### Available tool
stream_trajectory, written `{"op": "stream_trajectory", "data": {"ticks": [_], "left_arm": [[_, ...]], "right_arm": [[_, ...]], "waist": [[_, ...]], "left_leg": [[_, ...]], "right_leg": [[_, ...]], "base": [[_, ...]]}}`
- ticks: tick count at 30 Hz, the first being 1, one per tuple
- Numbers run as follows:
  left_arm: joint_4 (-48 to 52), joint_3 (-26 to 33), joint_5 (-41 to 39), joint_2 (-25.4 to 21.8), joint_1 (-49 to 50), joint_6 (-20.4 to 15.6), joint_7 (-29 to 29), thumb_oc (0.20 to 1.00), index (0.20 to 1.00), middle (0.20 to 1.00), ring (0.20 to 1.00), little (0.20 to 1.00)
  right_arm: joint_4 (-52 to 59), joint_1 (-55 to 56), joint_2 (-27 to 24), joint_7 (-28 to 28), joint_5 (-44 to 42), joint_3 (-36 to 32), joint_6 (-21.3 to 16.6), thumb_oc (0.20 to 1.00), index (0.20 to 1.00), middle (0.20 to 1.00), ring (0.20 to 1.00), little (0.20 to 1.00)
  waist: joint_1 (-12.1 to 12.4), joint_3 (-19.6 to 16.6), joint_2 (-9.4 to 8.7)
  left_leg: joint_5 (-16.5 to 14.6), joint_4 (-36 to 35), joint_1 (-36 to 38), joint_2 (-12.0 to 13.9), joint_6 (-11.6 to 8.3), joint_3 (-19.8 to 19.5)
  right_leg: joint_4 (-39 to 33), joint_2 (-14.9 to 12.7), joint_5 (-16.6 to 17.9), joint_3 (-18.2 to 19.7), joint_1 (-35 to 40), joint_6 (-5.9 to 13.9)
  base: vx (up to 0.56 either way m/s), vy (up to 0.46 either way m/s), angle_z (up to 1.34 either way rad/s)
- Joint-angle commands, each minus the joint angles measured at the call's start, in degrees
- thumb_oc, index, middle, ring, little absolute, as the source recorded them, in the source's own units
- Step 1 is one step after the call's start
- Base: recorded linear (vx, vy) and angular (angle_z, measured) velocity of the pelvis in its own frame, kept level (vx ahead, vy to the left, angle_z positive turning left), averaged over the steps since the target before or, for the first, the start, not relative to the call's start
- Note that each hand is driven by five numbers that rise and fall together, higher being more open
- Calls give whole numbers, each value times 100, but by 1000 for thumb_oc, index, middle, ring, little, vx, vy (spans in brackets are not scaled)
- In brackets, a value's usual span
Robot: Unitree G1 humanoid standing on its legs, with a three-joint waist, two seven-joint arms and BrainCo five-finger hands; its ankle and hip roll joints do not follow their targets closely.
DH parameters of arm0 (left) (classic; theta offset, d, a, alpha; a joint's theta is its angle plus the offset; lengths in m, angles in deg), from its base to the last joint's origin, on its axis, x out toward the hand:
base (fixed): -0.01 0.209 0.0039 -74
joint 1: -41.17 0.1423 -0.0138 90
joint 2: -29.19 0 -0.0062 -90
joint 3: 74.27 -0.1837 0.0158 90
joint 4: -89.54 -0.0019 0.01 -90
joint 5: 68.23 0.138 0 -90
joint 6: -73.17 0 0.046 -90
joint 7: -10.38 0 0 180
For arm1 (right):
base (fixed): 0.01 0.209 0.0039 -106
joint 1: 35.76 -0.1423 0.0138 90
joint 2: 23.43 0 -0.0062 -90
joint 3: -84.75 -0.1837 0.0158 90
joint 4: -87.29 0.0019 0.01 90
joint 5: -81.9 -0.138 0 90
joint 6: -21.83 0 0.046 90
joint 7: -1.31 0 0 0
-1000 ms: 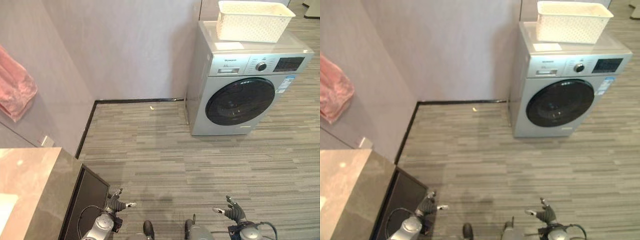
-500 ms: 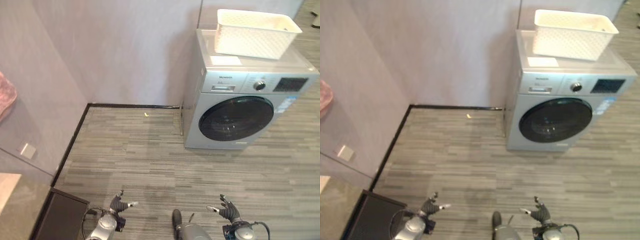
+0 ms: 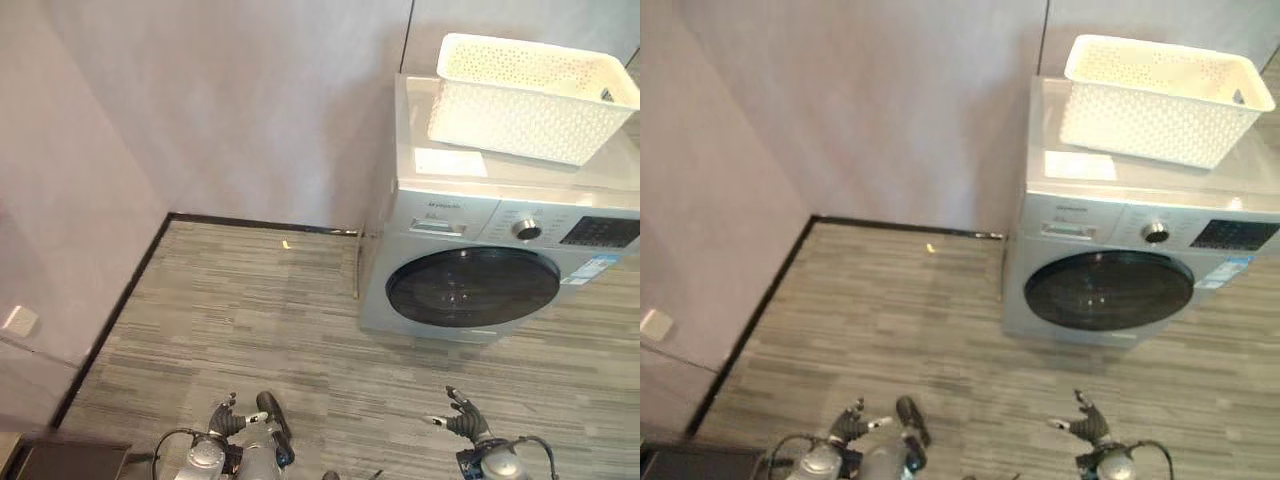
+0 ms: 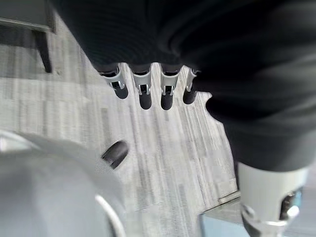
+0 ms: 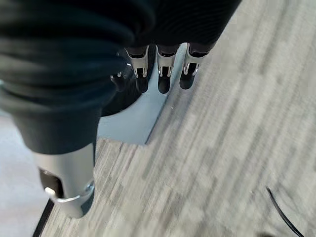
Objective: Put brush and paste in cup on sink, flatten towel.
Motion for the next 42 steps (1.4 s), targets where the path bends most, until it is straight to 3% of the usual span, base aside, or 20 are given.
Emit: {"op": "stream_trajectory", "data": {"ticks": [1,2,3,4,5,6,7,8,9,10,13,14,21,32,36,37,38,39,41,42], "left_arm": [[168,15,66,-255,-146,-76,47,1000,1000,1000,1000,1000],[202,35,31,-339,-98,-66,67,1000,1000,1000,1000,1000],[212,74,3,-387,-104,-63,81,1000,1000,1000,1000,1000],[213,78,2,-389,-104,-62,83,1000,1000,1000,1000,1000],[128,27,99,-467,-186,-62,72,1000,1000,1000,1000,1000],[118,31,99,-461,-193,-67,72,1000,1000,1000,1000,1000],[-65,135,104,-491,-256,-80,34,1000,1000,1000,1000,1000],[-353,234,92,-482,-309,-73,-31,1000,1000,1000,1000,1000],[-464,250,76,-454,-375,-81,-52,1000,1000,1000,1000,1000],[-467,252,76,-454,-378,-84,-52,1000,1000,1000,1000,1000],[-863,348,90,-398,-579,-71,-37,1000,1000,1000,1000,1000],[-939,308,13,-342,-635,-125,-15,1000,1000,1000,1000,1000],[-999,259,-43,-455,-661,-110,-29,1000,1000,1000,1000,1000],[-1064,538,-246,-475,-384,-125,2,1000,1000,1000,1000,1000],[-766,586,-556,-465,-399,-188,-45,1000,1000,1000,1000,1000],[-615,591,-694,-462,-428,-217,-58,1000,1000,1000,1000,1000],[-429,613,-866,-468,-363,-244,-73,1000,1000,1000,1000,1000],[-434,605,-836,-459,-364,-239,-70,1000,1000,1000,1000,1000],[-427,606,-787,-439,-336,-220,-47,1000,1000,1000,1000,1000],[-452,602,-735,-440,-308,-227,-86,1000,1000,1000,1000,1000]], "right_arm": [[601,207,14,86,69,-150,-122,1000,1000,1000,1000,1000],[647,242,17,170,65,-144,-119,1000,1000,1000,1000,1000],[699,244,13,219,62,-119,-124,1000,1000,1000,1000,1000],[701,242,12,220,61,-117,-122,1000,1000,1000,1000,1000],[798,247,-6,272,4,-60,-159,1000,1000,1000,1000,1000],[803,246,-14,274,1,-59,-156,1000,1000,1000,1000,1000],[775,290,10,328,-45,-43,-186,1000,1000,1000,1000,1000],[684,390,55,323,-75,-48,-211,1000,1000,1000,1000,1000],[657,436,61,300,-154,-66,-244,1000,1000,1000,1000,1000],[656,433,61,300,-155,-64,-244,1000,1000,1000,1000,1000],[805,740,28,402,-293,-202,-257,1000,1000,1000,1000,1000],[827,830,27,493,-279,-59,-210,1000,1000,1000,1000,1000],[485,557,-154,515,-93,138,-297,1000,1000,1000,1000,1000],[532,433,-260,651,0,329,-327,1000,1000,1000,1000,1000],[434,259,-196,562,-53,398,-336,1000,1000,1000,1000,1000],[437,221,-191,521,-80,375,-334,1000,1000,1000,1000,1000],[382,229,-157,469,-124,341,-312,1000,1000,1000,1000,1000],[326,278,-131,436,-93,309,-300,1000,1000,1000,1000,1000],[268,308,-118,410,-46,282,-251,1000,1000,1000,1000,1000],[184,317,-99,358,-10,268,-240,1000,1000,1000,1000,1000]], "waist": [[105,-128,-157],[82,-40,-108],[36,20,-86],[35,22,-93],[-189,150,23],[-210,143,15],[-264,198,101],[-379,166,137],[-555,183,139],[-562,178,141],[-931,206,33],[-992,241,-37],[-863,216,-19],[-656,2,39],[-526,223,-19],[-467,338,-56],[-454,382,-61],[-497,361,15],[-481,325,43],[-432,290,109]], "left_leg": [[144,9,372,211,-394,-216],[-76,-34,632,60,-210,-286],[-199,-97,806,18,-145,-330],[-207,-102,808,6,-135,-323],[-373,-308,1199,-167,-72,-734],[-385,-329,1199,-201,-57,-746],[-225,-454,1385,-160,-75,-773],[-315,-555,1756,-243,-196,-1031],[-371,-495,1912,-332,-253,-1337],[-365,-492,1900,-328,-254,-1343],[-773,-141,2117,-412,-306,-2089],[-775,-23,2036,-426,-291,-2101],[-541,-147,1624,-273,-449,-2509],[-352,-397,1738,-179,-587,-2712],[81,1142,1038,-125,-770,-2768],[128,1697,672,-132,-771,-2742],[87,1623,481,90,-702,-2300],[57,999,495,386,-693,-1802],[-2,593,437,456,-672,-1626],[253,56,344,471,-741,-1664]], "right_leg": [[1224,-1463,1475,297,145,845],[2174,-1552,2107,399,-340,885],[2503,-1504,2172,435,-572,903],[2534,-1516,2156,446,-588,910],[2698,-930,1642,899,-1373,797],[2757,-955,1594,894,-1401,806],[2497,-776,1393,837,-1824,662],[1505,-859,1123,619,-2052,581],[982,-675,1112,1047,-2192,588],[955,-674,1132,1039,-2187,585],[862,-382,1121,2477,-2155,765],[841,-326,1238,2525,-2161,682],[714,-284,1117,1861,-2194,420],[507,-300,1014,1647,-2026,289],[487,-377,894,1450,-1736,101],[496,-430,885,1318,-1653,58],[564,-544,759,1157,-1508,51],[543,-644,616,967,-1327,114],[488,-731,514,891,-1183,158],[454,-742,437,844,-1044,192]], "base": [[686,514,-35],[574,463,-63],[421,326,-48],[493,243,-2],[351,147,44],[488,193,88],[533,68,116],[763,43,121],[626,-9,89],[415,-23,91],[474,-79,159],[296,-101,213],[106,-124,107],[77,-28,-1],[-15,-58,28],[48,-63,91],[145,45,88],[164,84,70],[205,137,82],[486,289,61]]}}
